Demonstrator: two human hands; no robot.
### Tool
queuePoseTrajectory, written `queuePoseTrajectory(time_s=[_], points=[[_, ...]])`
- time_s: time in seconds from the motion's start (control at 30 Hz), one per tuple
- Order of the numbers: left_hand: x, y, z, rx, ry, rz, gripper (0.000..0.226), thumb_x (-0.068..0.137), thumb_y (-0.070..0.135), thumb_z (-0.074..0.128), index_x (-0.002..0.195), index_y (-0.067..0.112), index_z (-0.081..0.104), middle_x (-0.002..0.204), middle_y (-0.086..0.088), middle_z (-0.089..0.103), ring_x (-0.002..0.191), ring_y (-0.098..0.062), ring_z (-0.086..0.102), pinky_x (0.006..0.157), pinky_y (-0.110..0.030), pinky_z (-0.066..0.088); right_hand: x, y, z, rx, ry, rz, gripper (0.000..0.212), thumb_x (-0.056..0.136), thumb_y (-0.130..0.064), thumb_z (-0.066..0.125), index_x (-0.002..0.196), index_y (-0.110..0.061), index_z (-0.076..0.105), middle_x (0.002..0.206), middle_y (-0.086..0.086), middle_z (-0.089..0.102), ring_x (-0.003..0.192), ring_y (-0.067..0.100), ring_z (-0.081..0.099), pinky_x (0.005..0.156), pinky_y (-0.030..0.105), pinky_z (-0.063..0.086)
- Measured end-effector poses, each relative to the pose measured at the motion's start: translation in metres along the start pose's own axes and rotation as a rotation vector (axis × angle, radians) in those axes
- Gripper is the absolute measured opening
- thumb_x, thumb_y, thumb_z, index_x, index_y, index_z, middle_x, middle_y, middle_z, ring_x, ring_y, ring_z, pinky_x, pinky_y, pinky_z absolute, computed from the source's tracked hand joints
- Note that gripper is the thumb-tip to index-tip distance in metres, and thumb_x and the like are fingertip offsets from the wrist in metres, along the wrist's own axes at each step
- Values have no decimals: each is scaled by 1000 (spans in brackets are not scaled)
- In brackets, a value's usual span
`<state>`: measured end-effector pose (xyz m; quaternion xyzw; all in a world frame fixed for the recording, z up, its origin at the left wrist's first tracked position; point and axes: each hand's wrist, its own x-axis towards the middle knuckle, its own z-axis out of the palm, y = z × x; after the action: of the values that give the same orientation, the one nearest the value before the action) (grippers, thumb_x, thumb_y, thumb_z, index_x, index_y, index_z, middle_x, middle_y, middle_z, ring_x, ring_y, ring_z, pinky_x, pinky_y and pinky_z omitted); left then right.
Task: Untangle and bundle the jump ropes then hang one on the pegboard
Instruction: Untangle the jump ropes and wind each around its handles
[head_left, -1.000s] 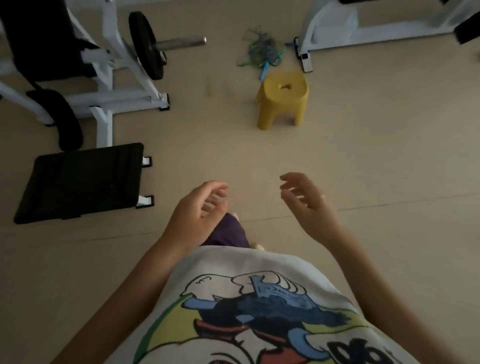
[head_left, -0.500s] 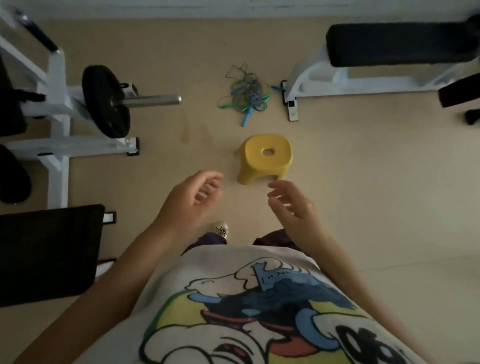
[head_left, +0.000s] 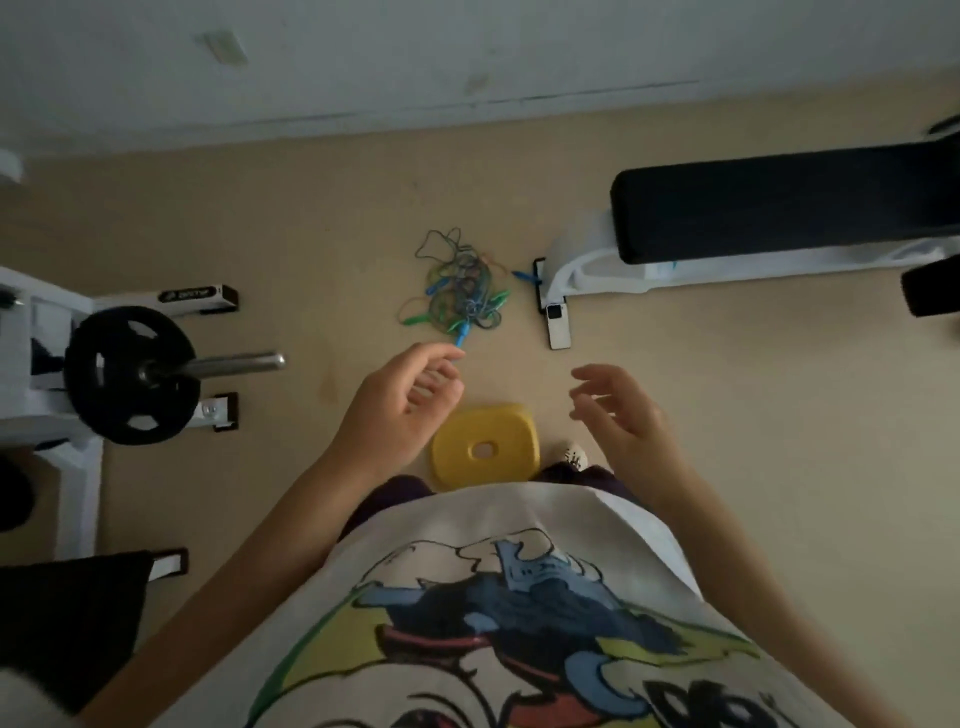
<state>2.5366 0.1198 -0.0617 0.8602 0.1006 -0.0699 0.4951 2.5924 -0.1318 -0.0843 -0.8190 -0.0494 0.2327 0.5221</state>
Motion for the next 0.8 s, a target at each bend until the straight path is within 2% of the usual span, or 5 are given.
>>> queuePoseTrajectory(time_s=[0.17, 0.33, 0.53, 0.67, 0.8], points=[[73, 16, -13, -66, 95, -111, 30, 93, 33, 55, 121, 27, 62, 107, 11, 67, 94, -3, 63, 75, -9, 46, 132, -48, -37, -93, -135, -90, 20, 99, -23, 54, 118, -28, 55, 106, -9, 63, 98, 14, 64, 78, 16, 50], [146, -22, -54, -176, 150, -188, 23, 96, 22, 60, 118, 31, 62, 102, 18, 67, 95, 4, 62, 76, -7, 46, 246, -97, -8, -152, -192, -147, 21, 94, -38, 51, 114, -38, 54, 99, -21, 63, 92, 5, 63, 75, 11, 48], [248, -85, -161, -182, 90, -181, 20, 99, 23, 60, 114, 36, 60, 102, 20, 66, 95, 7, 61, 76, -6, 46, 347, -160, 65, -204, -143, -78, 21, 98, -30, 54, 119, -33, 55, 101, -16, 64, 96, 8, 64, 82, 30, 54], [306, -113, -223, -162, 59, -189, 26, 93, 45, 54, 117, 37, 60, 104, 27, 63, 97, 11, 60, 77, -5, 43, 397, -193, 94, -218, -169, -49, 21, 99, -30, 54, 118, -36, 54, 102, -18, 63, 93, 4, 63, 77, 19, 49], [358, -132, -247, -152, 69, -171, 48, 88, 55, 46, 123, 27, 62, 107, 19, 64, 97, 16, 58, 77, -2, 41, 445, -198, 106, -214, -159, -7, 20, 99, -26, 54, 115, -37, 55, 101, -16, 63, 91, 2, 61, 74, 13, 47]])
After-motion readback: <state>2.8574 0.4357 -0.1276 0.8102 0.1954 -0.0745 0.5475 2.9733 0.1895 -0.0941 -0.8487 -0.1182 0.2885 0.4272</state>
